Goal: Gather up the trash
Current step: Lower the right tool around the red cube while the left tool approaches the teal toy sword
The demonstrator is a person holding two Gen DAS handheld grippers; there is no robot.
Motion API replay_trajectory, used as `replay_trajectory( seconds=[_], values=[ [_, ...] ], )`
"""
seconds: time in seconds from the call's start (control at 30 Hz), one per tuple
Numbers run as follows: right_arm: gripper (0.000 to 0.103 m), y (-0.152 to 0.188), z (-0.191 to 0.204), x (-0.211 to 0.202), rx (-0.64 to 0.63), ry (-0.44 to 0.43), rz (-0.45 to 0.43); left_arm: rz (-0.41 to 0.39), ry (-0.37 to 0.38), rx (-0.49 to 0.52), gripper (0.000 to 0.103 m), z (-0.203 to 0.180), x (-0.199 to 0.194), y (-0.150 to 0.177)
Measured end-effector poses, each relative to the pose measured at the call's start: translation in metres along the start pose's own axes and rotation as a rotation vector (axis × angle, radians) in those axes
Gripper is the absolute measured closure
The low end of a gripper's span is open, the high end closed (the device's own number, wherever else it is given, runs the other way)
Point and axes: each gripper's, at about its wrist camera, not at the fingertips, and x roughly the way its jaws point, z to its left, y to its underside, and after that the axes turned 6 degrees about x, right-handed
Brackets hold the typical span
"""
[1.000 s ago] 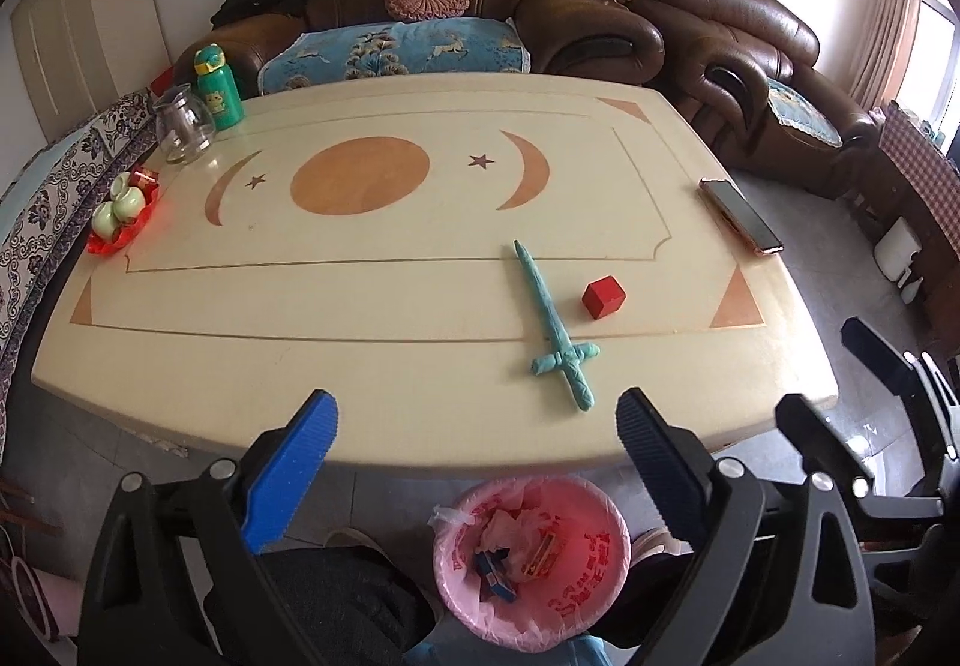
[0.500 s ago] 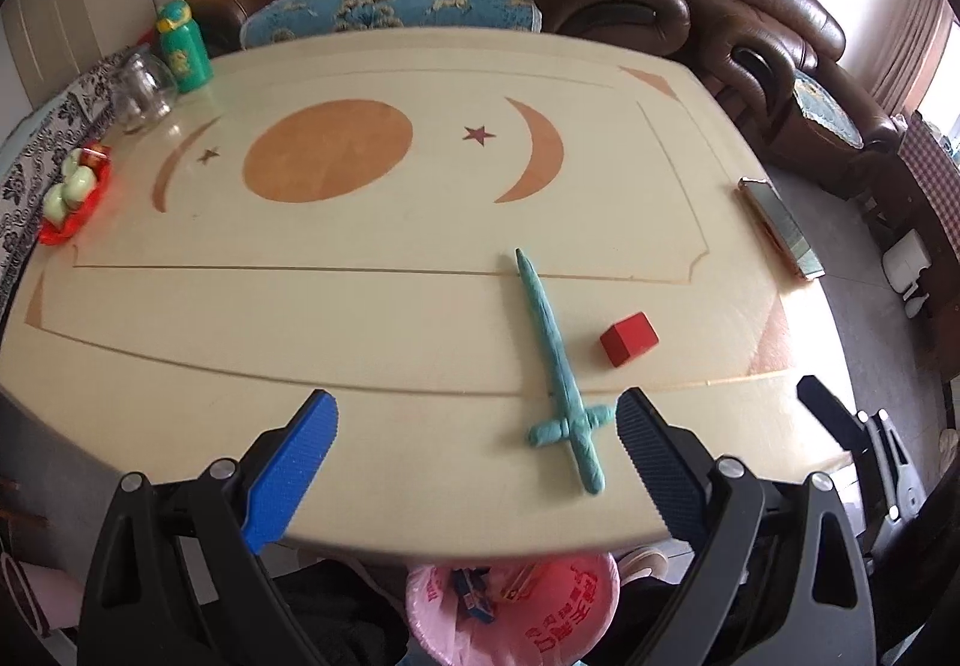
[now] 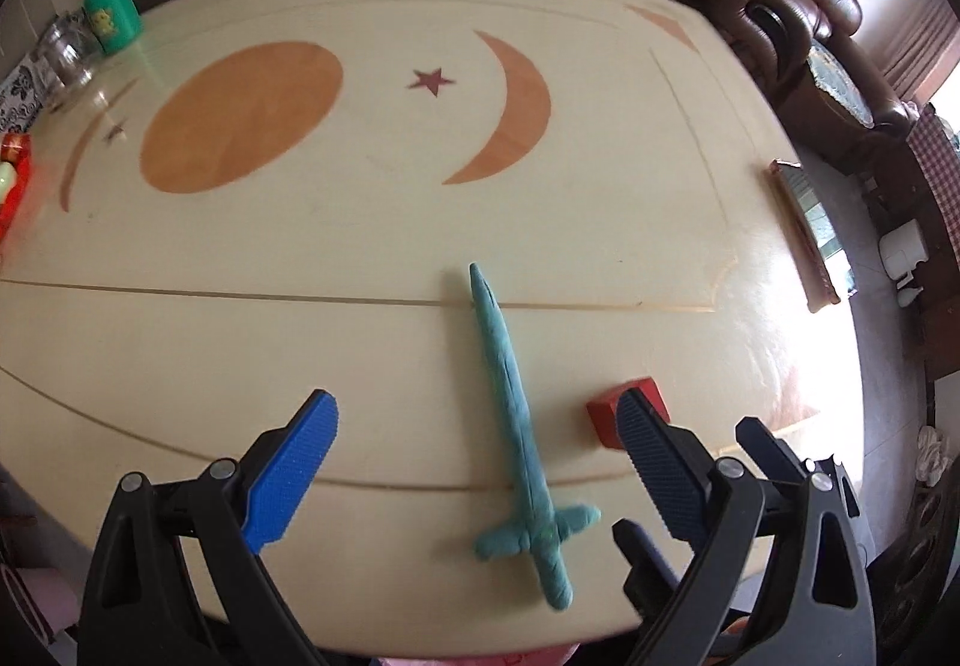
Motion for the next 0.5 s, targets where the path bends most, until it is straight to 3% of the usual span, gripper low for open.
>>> replay_trajectory(
  seconds=[0.5],
  values=[
    [0.021,-0.002,0.0,0.033,-0.004,-0.007,0.072,0.102,0.006,-0.039,0.021,0.007,0.049,-0.017]
  ],
)
